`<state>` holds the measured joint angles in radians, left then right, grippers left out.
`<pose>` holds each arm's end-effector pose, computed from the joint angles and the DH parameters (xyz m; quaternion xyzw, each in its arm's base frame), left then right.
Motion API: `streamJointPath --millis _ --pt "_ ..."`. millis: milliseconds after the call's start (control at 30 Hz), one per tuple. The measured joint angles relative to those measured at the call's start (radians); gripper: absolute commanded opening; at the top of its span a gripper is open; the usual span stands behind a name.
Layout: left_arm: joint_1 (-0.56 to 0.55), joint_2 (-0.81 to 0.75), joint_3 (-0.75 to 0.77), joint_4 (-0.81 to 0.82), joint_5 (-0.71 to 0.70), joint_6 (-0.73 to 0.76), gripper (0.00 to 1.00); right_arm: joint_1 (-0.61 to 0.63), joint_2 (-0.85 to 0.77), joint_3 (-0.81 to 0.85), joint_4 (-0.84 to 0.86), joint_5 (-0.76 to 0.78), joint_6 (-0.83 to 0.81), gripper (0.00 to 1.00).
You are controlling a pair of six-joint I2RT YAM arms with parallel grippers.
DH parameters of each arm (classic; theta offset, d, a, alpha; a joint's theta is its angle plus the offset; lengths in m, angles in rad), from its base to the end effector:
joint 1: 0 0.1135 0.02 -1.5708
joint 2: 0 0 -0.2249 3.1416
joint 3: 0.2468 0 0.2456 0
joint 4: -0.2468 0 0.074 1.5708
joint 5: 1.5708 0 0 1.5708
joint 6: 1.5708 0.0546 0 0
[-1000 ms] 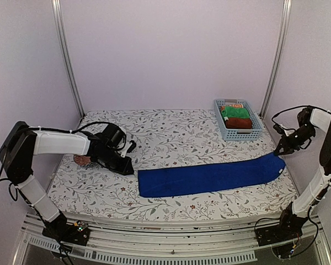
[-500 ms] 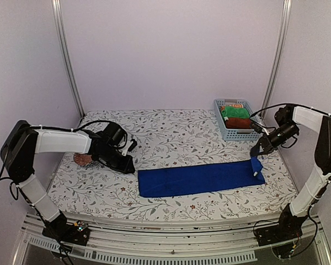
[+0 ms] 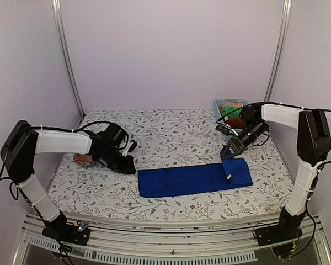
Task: Roll the towels
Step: Fold the towel at the center of the board.
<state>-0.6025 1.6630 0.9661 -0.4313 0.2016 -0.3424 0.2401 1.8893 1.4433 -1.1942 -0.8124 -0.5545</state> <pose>0.2545 -0.1883 0.1154 0.1478 0.9596 -0.1868 0.1498 0.3047 0.1154 0.1672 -0.3426 0.8519 0.3950 0.0303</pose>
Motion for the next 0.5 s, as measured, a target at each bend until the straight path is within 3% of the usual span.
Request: streamJointPath --millis 500 --pt "-0.034 0.000 -0.018 0.000 0.000 -0.063 0.19 0.253 0.260 0.307 0.006 -0.068 0.073 0.03"
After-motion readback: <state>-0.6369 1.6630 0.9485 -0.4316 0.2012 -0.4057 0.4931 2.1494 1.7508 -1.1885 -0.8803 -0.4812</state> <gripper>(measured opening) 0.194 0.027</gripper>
